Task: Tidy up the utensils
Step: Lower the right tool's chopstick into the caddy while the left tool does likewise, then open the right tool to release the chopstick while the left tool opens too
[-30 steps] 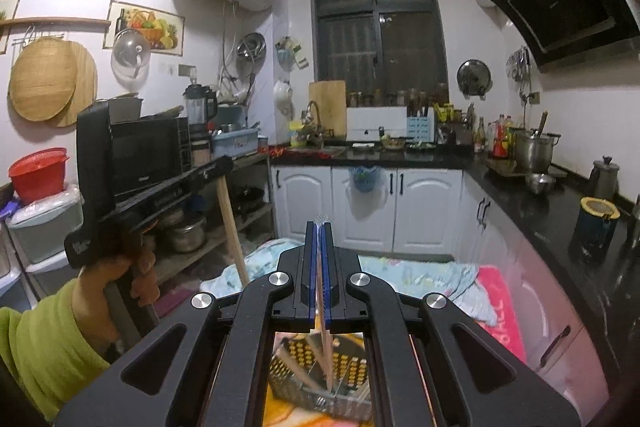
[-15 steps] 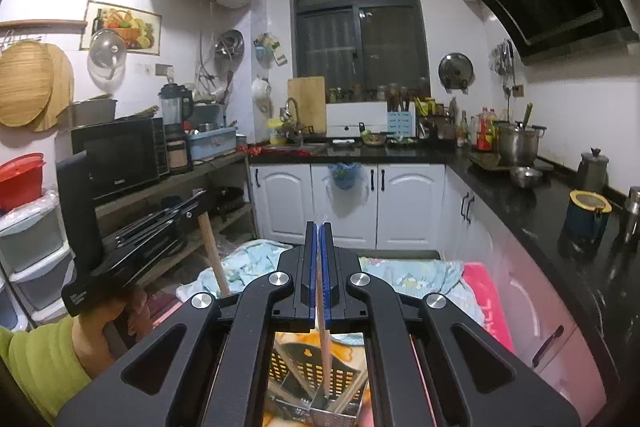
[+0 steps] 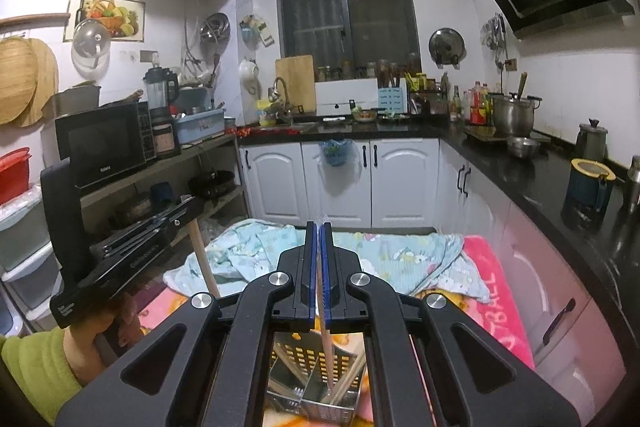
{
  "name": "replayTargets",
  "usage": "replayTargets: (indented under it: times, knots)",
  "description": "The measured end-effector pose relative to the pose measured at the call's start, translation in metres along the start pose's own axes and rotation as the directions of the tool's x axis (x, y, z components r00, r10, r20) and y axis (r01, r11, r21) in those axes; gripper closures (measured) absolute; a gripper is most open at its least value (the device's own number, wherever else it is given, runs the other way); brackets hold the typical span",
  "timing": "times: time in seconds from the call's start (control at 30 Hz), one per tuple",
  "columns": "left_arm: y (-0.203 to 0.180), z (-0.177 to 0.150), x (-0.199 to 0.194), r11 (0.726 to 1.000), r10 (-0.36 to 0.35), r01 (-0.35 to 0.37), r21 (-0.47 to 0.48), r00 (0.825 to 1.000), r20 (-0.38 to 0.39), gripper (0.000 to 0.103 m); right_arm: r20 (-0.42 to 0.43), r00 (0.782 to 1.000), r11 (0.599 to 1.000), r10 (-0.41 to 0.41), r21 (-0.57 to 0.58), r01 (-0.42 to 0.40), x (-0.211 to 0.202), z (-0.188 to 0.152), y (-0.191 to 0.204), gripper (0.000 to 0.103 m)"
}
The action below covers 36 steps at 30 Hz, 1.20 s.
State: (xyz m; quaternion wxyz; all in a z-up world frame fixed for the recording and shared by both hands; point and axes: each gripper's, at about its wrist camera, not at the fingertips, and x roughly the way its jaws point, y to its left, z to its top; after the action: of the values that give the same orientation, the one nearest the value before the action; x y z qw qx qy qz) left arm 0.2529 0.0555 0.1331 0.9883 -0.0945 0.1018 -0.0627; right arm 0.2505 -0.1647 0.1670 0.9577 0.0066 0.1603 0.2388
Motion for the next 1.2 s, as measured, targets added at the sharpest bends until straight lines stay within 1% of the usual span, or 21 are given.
replayTargets:
  times: [0.37, 0.43, 0.47, 0.5, 0.53, 0.57, 0.6, 0.63, 0.67, 0.7, 0.73, 0.8, 0.83, 0.93, 1.1, 1.2]
  knots:
    - [0.004, -0.021, 0.008, 1.000, -0.013, 0.013, -0.014, 0.997, -0.073, 0.099, -0.072, 0.997, 1.000, -0.007, 0.022, 0.008, 0.021, -0.024, -0.003, 0.100]
    - [0.005, -0.025, 0.010, 1.000, -0.018, 0.015, -0.022, 0.995, -0.098, 0.096, -0.085, 0.996, 1.000, -0.010, 0.024, 0.012, 0.023, -0.026, -0.002, 0.099]
    - [0.007, -0.027, 0.010, 0.999, -0.021, 0.018, -0.029, 0.994, -0.111, 0.089, -0.092, 0.996, 1.000, -0.015, 0.025, 0.017, 0.023, -0.029, -0.002, 0.094]
    - [0.008, -0.028, 0.010, 0.999, -0.022, 0.018, -0.036, 0.992, -0.122, 0.077, -0.098, 0.995, 0.999, -0.023, 0.025, 0.025, 0.024, -0.031, -0.002, 0.089]
    - [0.009, -0.028, 0.010, 0.999, -0.022, 0.017, -0.041, 0.992, -0.128, 0.071, -0.100, 0.995, 0.999, -0.026, 0.027, 0.029, 0.025, -0.032, -0.002, 0.075]
    - [0.011, -0.029, 0.008, 0.999, -0.023, 0.017, -0.048, 0.991, -0.131, 0.063, -0.103, 0.994, 0.999, -0.028, 0.030, 0.031, 0.024, -0.032, -0.004, 0.066]
    - [0.012, -0.028, 0.006, 0.999, -0.018, 0.011, -0.050, 0.992, -0.128, 0.061, -0.105, 0.994, 0.999, -0.030, 0.034, 0.033, 0.023, -0.034, -0.004, 0.066]
    - [0.014, -0.027, 0.002, 0.999, -0.007, 0.001, -0.051, 0.993, -0.120, 0.055, -0.109, 0.993, 0.999, -0.032, 0.035, 0.036, 0.022, -0.037, -0.005, 0.065]
    - [0.015, -0.026, -0.001, 0.999, -0.001, -0.005, -0.054, 0.994, -0.112, 0.043, -0.112, 0.993, 0.999, -0.038, 0.033, 0.042, 0.021, -0.038, -0.006, 0.061]
    - [0.017, -0.025, -0.005, 0.998, 0.001, -0.008, -0.061, 0.995, -0.103, 0.035, -0.115, 0.992, 0.998, -0.047, 0.029, 0.051, 0.019, -0.040, -0.006, 0.058]
    - [0.019, -0.022, -0.010, 0.997, -0.002, -0.005, -0.072, 0.995, -0.097, 0.023, -0.114, 0.992, 0.998, -0.056, 0.029, 0.060, 0.017, -0.042, -0.006, 0.052]
    - [0.021, -0.019, -0.017, 0.997, 0.001, -0.009, -0.078, 0.996, -0.094, 0.014, -0.113, 0.991, 0.997, -0.066, 0.028, 0.070, 0.012, -0.045, -0.007, 0.051]
    - [0.023, -0.018, -0.021, 0.997, 0.011, -0.019, -0.080, 0.995, -0.097, 0.011, -0.115, 0.991, 0.997, -0.071, 0.026, 0.075, 0.010, -0.046, -0.008, 0.050]
    - [0.028, -0.015, -0.029, 0.993, 0.008, -0.020, -0.113, 0.994, -0.105, 0.011, -0.118, 0.989, 0.995, -0.090, 0.023, 0.094, 0.005, -0.051, -0.010, 0.046]
    - [0.036, -0.015, -0.041, 0.989, 0.016, -0.033, -0.146, 0.993, -0.117, 0.011, -0.126, 0.987, 0.993, -0.105, 0.039, 0.111, -0.004, -0.057, -0.016, 0.044]
    - [0.037, -0.017, -0.046, 0.988, 0.021, -0.040, -0.149, 0.992, -0.127, 0.011, -0.125, 0.986, 0.992, -0.113, 0.040, 0.119, -0.008, -0.059, -0.017, 0.043]
